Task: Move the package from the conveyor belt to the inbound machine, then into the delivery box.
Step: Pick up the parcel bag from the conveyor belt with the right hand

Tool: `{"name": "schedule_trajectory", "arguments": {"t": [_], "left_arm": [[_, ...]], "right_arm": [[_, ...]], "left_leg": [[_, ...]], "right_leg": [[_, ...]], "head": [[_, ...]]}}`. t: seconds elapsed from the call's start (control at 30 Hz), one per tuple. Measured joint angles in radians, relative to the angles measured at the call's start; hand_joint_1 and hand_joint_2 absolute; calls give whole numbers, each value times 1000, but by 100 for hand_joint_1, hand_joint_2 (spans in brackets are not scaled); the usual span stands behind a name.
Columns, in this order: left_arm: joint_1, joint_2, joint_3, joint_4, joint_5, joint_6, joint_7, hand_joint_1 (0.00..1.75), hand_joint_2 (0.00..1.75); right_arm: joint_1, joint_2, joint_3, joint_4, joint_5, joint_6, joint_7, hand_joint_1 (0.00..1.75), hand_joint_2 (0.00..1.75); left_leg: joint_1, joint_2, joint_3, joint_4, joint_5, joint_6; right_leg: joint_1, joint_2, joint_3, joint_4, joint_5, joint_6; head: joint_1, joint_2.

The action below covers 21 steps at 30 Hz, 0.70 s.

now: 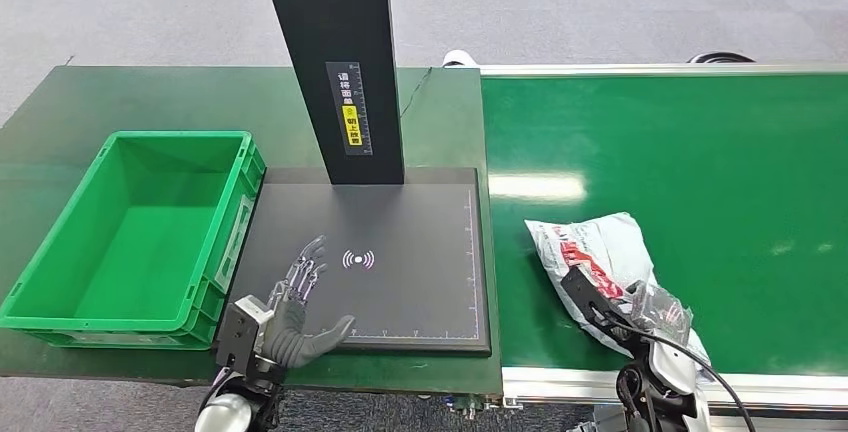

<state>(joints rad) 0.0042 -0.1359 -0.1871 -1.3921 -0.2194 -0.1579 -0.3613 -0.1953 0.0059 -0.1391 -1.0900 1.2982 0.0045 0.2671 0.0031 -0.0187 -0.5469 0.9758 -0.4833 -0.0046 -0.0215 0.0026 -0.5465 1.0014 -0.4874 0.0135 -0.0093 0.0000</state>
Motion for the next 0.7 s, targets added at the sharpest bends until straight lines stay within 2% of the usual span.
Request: {"name": "schedule_trajectory", "arguments": {"t": [0.17, 0.5, 0.57, 0.7], "left_arm": [[24, -2, 1, -19, -1, 2, -21, 0, 175], [34, -2, 10, -35, 0, 4, -32, 0, 175], [35, -2, 11, -38, 4, 6, -42, 0, 175], [33, -2, 13, -41, 8, 9, -59, 0, 175]], "right_arm": [[2, 19, 10, -43, -47, -120, -116, 175, 175], [4, 38, 20, -88, -89, -147, -168, 175, 175], [7, 44, 21, -102, -164, -167, -242, 175, 175], [16, 61, 34, -156, -406, -184, -431, 175, 175]], "left_leg": [[0, 0, 0, 0, 0, 0], [0, 0, -1, 0, 0, 0], [0, 0, -1, 0, 0, 0], [0, 1, -1, 0, 0, 0]], "right_leg": [[0, 0, -1, 0, 0, 0], [0, 0, -1, 0, 0, 0], [0, 0, -1, 0, 0, 0], [0, 0, -2, 0, 0, 0]], "head": [[0, 0], [0, 0], [0, 0], [0, 0]]}}
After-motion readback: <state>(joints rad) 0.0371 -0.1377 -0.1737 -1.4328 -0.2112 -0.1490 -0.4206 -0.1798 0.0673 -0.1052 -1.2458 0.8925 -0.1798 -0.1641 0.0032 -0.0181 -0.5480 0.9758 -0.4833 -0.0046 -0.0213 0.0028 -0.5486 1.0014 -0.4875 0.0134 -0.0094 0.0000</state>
